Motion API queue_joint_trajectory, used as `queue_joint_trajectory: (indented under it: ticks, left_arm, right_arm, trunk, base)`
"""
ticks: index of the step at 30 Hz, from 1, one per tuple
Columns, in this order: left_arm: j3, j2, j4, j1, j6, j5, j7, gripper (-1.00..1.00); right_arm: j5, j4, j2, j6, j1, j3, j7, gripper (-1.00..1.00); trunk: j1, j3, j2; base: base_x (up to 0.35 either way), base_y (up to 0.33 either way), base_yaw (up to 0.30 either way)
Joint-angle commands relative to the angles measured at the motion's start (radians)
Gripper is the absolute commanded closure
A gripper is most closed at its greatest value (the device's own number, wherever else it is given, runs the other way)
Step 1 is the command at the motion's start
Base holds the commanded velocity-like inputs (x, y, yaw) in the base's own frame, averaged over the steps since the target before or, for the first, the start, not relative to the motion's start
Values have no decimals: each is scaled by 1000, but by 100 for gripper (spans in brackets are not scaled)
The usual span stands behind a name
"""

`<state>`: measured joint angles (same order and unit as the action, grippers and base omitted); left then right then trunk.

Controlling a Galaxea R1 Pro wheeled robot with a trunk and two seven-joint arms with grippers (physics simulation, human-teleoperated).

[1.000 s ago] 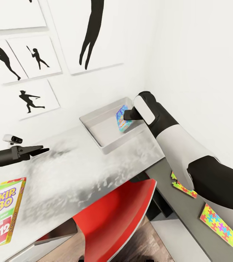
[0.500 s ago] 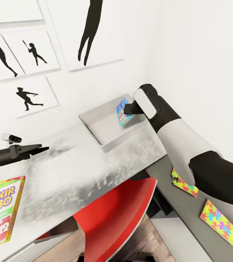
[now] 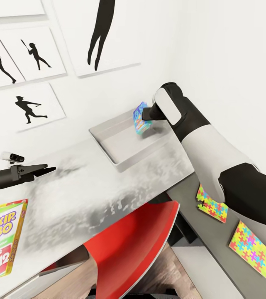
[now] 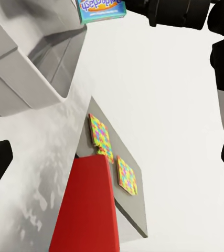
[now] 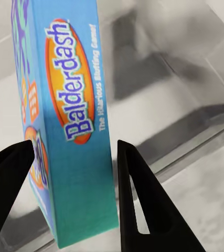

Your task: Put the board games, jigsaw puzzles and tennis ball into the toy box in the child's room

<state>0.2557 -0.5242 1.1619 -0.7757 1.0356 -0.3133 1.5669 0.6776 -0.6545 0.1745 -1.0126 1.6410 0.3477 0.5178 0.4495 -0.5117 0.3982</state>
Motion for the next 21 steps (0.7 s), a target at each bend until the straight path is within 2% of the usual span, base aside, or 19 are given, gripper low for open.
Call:
queue_joint_trajectory:
  ticks: [1, 16, 19, 21]
  left_arm:
    - [0, 0, 1, -1, 11, 0, 4, -100]
    - [1, -6, 16, -1, 11, -2, 4, -100]
    - [2, -19, 20, -2, 11, -26, 4, -100]
    - [2, -30, 21, -2, 11, -66, 4, -100]
  right_arm:
    - [10, 1, 0, -1, 2, 2, 10, 100]
    - [11, 4, 0, -4, 5, 1, 10, 100]
    - [11, 4, -1, -4, 5, 1, 10, 100]
    - [11, 4, 0, -4, 5, 1, 10, 100]
  trunk:
    - [0, -3, 2]
    - [0, -23, 2]
    - [0, -27, 2]
    - [0, -30, 2]
  base:
    - [0, 0, 0]
    - [0, 0, 0]
    - [0, 0, 0]
    - [0, 0, 0]
